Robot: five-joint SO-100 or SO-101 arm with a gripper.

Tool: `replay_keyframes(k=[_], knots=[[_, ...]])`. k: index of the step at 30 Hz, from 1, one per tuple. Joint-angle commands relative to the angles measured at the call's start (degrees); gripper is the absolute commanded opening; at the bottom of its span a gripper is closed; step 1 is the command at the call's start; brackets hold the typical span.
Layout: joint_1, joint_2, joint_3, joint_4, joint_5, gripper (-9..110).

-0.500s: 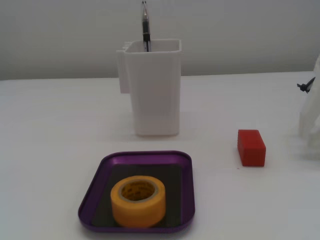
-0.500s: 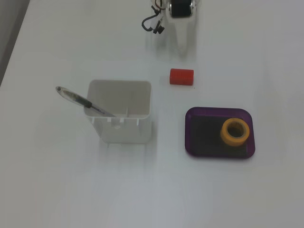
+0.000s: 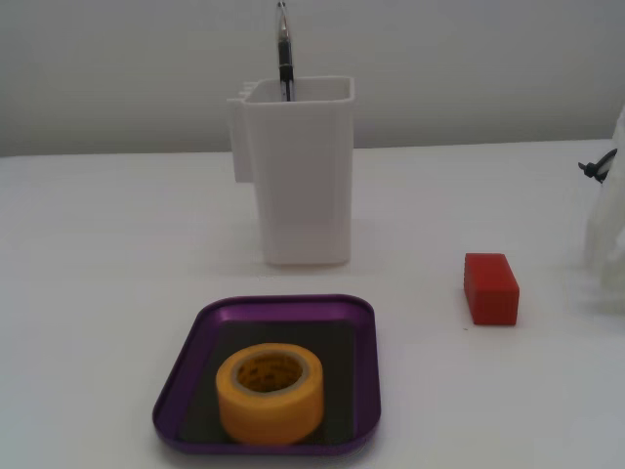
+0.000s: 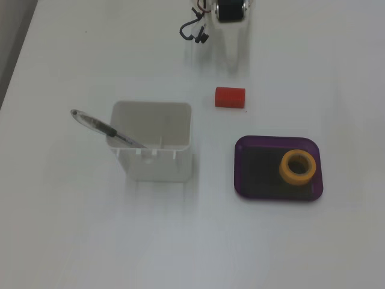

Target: Pick up the red cube and place it in the box.

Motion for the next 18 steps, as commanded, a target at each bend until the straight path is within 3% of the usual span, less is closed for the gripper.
replay_keyframes(k=[1, 11, 18], knots=[[0.4, 0.4, 0.2, -0.8, -0.4, 0], [0.5, -2.0, -9.1, -3.8, -2.6, 8], [0.5, -23.6, -26.2, -3.6, 1.0, 9]])
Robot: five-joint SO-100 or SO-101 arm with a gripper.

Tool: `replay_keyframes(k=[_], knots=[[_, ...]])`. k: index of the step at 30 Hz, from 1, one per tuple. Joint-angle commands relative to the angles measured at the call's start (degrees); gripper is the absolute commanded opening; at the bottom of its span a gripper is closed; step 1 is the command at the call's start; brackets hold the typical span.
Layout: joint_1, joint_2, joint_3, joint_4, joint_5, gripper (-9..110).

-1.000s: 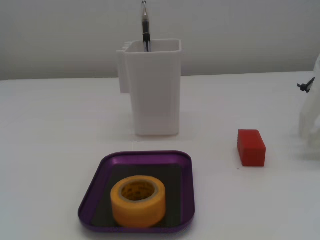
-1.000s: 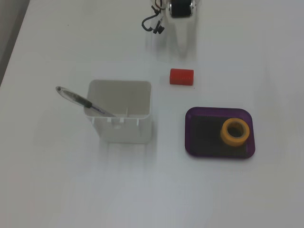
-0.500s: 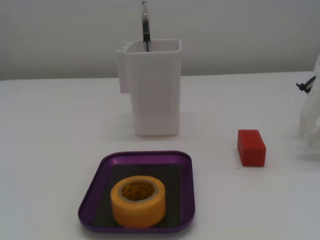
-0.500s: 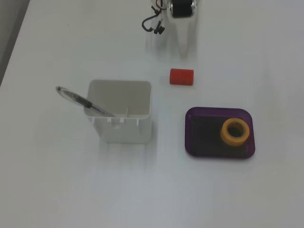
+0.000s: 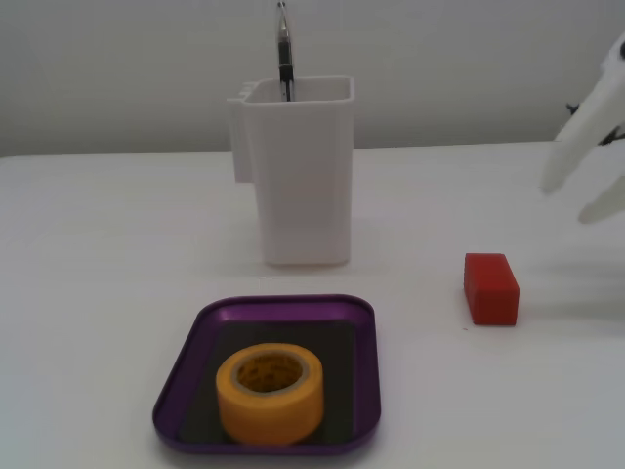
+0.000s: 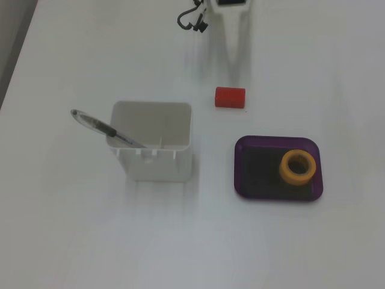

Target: Pick up the red cube and place it in the box.

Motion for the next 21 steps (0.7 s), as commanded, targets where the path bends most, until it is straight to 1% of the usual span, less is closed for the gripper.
replay_keyframes(k=[1, 5, 10, 12, 16, 21], knots=[[0.1, -14.8, -11.0, -0.8, 0.5, 9], [-0.2, -33.2, -22.0, 0.9, 2.3, 11], [-0.1, -52.6, -36.9, 6.5, 10.6, 24], [-0.1, -58.8, -41.7, 8.5, 11.5, 27], [-0.1, -68.2, -48.2, 8.9, 11.4, 27], [-0.1, -75.1, -50.0, 8.4, 11.3, 27]])
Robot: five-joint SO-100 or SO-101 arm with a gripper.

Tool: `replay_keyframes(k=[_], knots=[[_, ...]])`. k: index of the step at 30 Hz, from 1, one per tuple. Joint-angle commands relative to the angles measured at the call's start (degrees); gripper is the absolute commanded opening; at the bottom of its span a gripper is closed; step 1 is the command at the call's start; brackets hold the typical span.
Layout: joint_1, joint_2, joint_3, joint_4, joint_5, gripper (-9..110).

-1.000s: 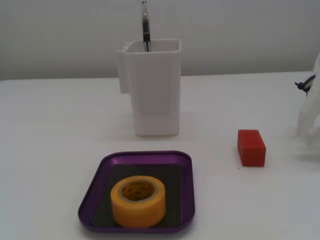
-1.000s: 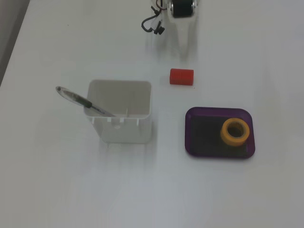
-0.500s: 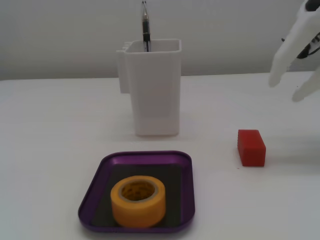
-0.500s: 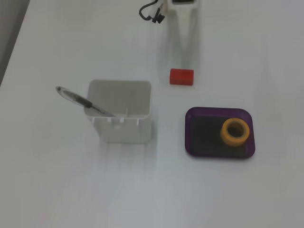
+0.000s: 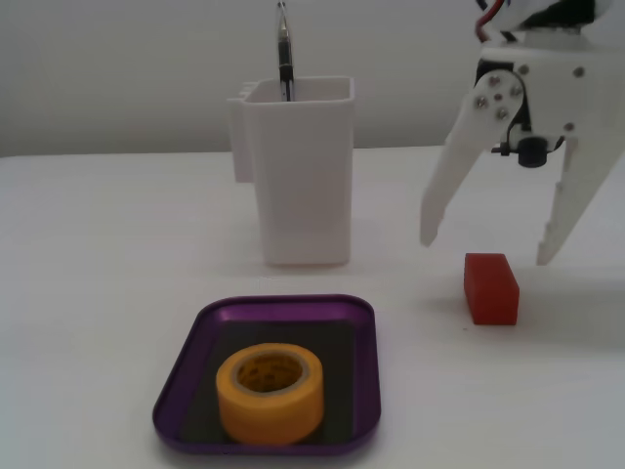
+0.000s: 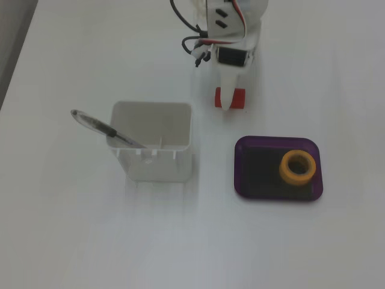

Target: Pick up the red cube and place it in the box.

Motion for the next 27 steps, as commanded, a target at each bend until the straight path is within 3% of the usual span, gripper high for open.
replay_keyframes(k=[1, 11, 18, 22, 27], knots=[[0.0, -2.8, -2.8, -0.4, 0.4, 27], [0.1, -8.5, -1.8, -6.2, 0.2, 26], [0.1, -11.8, -1.8, -7.6, -4.1, 14], [0.1, -11.6, -1.8, -7.7, -3.7, 0], [-0.6, -9.5, -2.8, -4.0, -3.7, -1]])
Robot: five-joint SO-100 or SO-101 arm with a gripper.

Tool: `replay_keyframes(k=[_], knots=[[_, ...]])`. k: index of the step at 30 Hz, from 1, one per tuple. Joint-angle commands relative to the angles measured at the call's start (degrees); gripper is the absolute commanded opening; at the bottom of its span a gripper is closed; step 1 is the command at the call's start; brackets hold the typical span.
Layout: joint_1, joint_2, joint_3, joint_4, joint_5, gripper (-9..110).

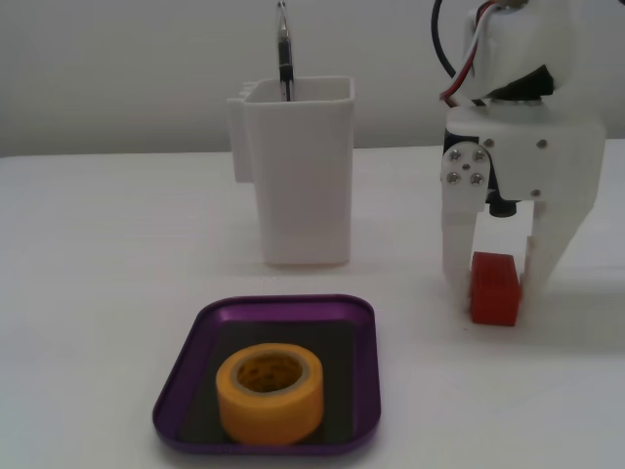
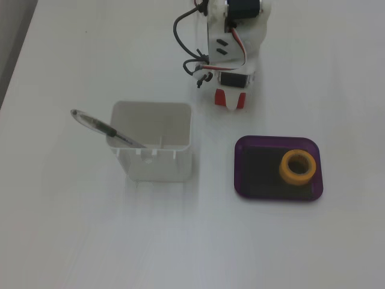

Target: Pick up the red cube and place it in the box.

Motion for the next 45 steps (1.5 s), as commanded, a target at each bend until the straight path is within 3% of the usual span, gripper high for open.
replay_keyframes(k=[1, 11, 17, 27, 33, 45], knots=[[-0.8, 3.9, -1.3, 3.3, 0.0, -1], [-11.2, 26.5, -0.7, 4.6, -7.8, -1], [-14.6, 29.7, -1.1, 3.9, -10.3, -1], [-15.7, 16.7, -11.2, -5.1, -10.7, -1], [-15.6, 2.0, -24.3, -4.3, -4.4, -1], [-4.5, -14.6, -35.2, -4.3, -1.9, -1]])
